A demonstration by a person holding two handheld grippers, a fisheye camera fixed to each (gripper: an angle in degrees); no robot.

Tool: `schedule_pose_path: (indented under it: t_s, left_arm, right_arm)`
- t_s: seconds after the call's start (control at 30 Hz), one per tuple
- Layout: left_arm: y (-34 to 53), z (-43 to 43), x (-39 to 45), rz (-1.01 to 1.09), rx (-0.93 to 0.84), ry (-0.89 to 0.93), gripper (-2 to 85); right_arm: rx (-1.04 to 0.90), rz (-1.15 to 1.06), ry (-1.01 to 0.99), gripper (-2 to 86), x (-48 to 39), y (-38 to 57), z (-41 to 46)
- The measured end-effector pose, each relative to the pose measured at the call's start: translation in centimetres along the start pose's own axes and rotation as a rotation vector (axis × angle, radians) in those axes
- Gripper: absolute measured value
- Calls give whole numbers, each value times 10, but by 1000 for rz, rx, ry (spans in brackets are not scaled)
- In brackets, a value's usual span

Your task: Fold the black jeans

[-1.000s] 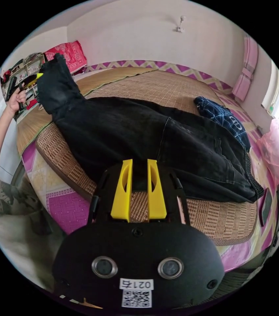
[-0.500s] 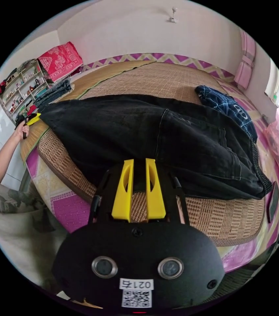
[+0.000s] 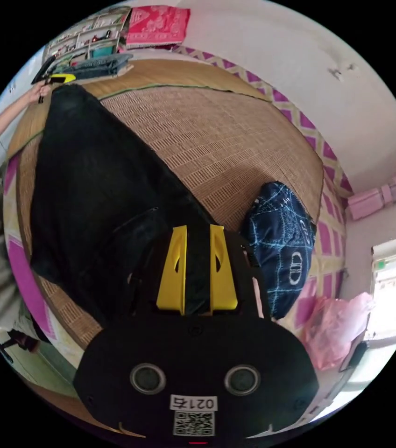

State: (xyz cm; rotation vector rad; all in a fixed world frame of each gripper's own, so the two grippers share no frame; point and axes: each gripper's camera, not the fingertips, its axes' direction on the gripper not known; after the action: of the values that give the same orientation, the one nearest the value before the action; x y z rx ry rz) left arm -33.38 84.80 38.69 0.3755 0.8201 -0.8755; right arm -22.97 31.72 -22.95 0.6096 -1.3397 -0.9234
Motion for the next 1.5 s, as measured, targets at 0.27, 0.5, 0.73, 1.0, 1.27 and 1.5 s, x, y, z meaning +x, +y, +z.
schedule_pose_path:
  t_s: [0.27, 0.5, 0.73, 1.0, 1.27, 1.5]
  left_arm:
    - [-54, 102, 50, 291, -267, -19, 93]
    - [-52, 120, 77, 386, -330, 67, 89]
    - [-47, 121, 103, 474, -359, 12, -3]
    - [-12, -6, 137, 497, -36, 53, -9]
    - [127, -151, 219, 560, 54, 170, -9]
    - [247, -79, 190, 148, -59, 287, -9]
  right_arm:
    - [-196, -166, 5, 39, 31, -21, 34]
    - [-88, -162, -24, 9, 41, -1, -12]
    - [-23, -119, -14, 6, 46, 32, -43]
    - [63, -75, -10, 5, 43, 91, -93]
    - [236, -65, -100, -2, -57, 278, -214]
    - [97, 145, -256, 8, -120, 374, -129]
